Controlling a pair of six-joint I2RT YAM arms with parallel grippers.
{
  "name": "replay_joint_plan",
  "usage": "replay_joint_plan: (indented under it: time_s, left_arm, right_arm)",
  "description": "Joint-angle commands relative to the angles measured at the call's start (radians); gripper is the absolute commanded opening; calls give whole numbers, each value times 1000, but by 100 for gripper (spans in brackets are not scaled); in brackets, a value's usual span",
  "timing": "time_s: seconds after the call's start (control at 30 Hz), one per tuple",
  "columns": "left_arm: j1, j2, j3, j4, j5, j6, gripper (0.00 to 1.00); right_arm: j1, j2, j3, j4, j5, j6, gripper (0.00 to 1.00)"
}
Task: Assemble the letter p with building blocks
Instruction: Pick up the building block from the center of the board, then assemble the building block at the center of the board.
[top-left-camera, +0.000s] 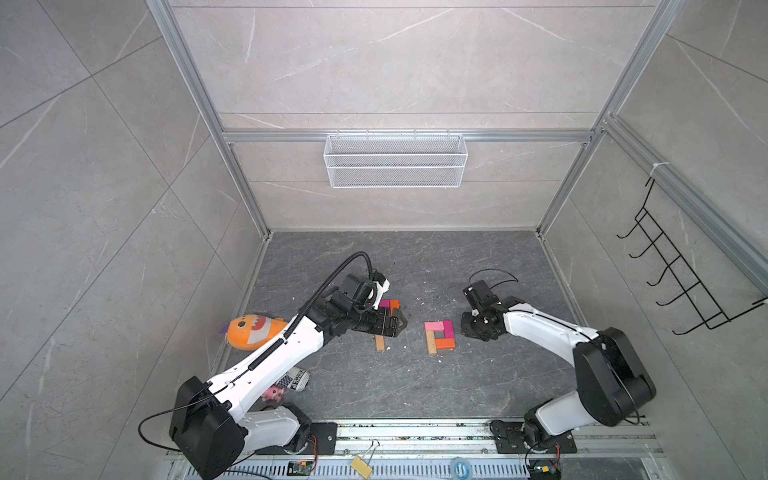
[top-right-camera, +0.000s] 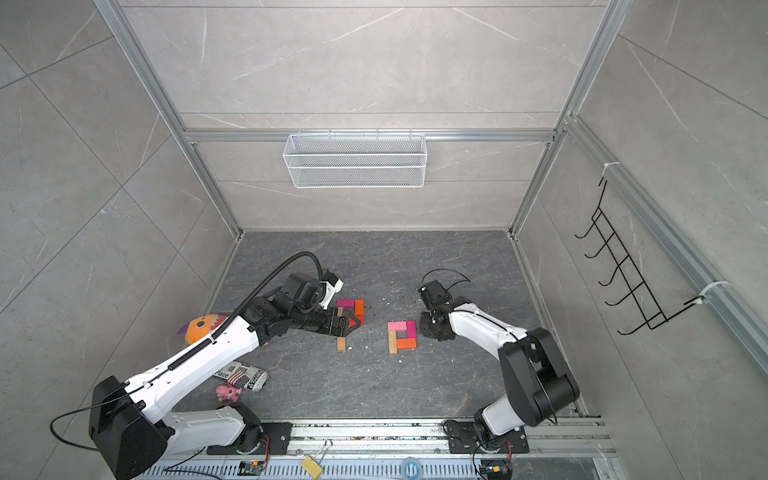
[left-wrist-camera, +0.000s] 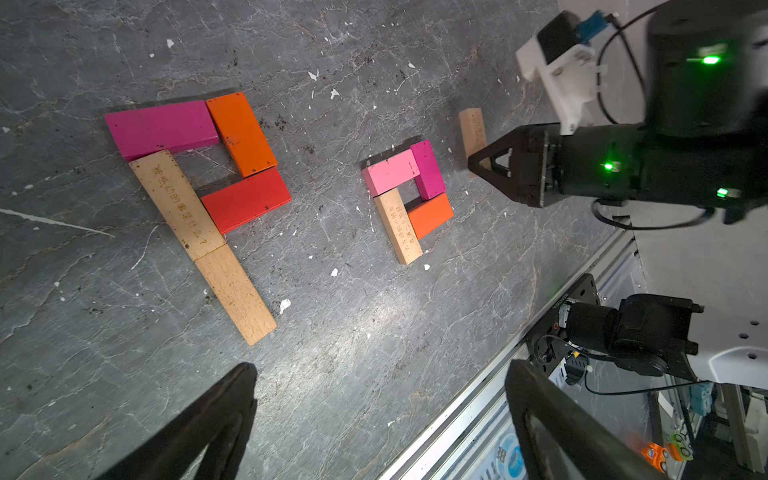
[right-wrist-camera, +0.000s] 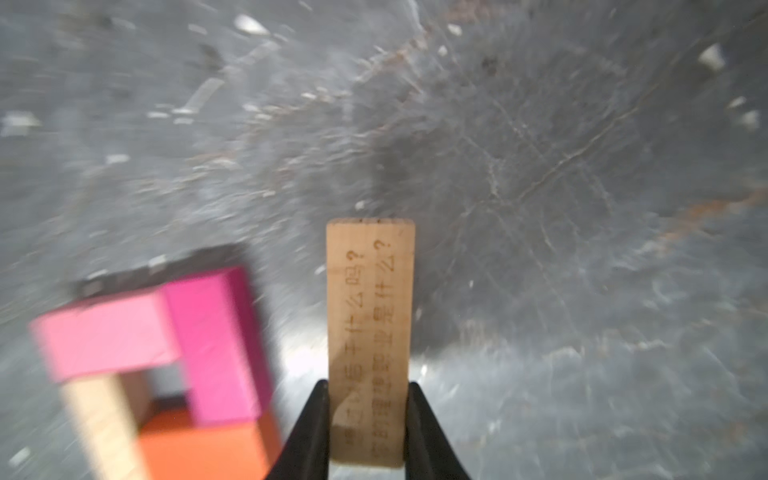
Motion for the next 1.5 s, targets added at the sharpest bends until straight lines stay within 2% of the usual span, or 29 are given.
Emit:
replay_joint_plan:
  time_s: [0.0,0.1,0.27,0.5,0.63,0.83,1.1,1.47]
  left_arm:
    - [8,1,39,-8,26,4,96]
    - [8,3,43,-11,26,3,96]
    - [8,9,43,-28,-3,-1,96]
    - [17,48,59,-65,-24,-17,96]
    - [24,63,63,-76,-21,-22,95]
    - [27,74,65,-85,-5,-20,95]
    - [25,92,25,-101,98,-44,96]
    - [25,113,33,-116,125,-36,96]
  right_arm:
    - [56,-136,8,-112,-32,19,22]
    - [128,-223,-36,-147,-61,60,21]
    - [269,-283,-109,-139,-88,156,19]
    - [454,-247,-156,-99,-51,282,18]
    - [508,-205,-179,-50,-42,328,18]
    - [539,-118,-177,14,-37,353,18]
    - [541,-54,-163,47,-46,358,18]
    - [546,0,-138,61,-46,355,19]
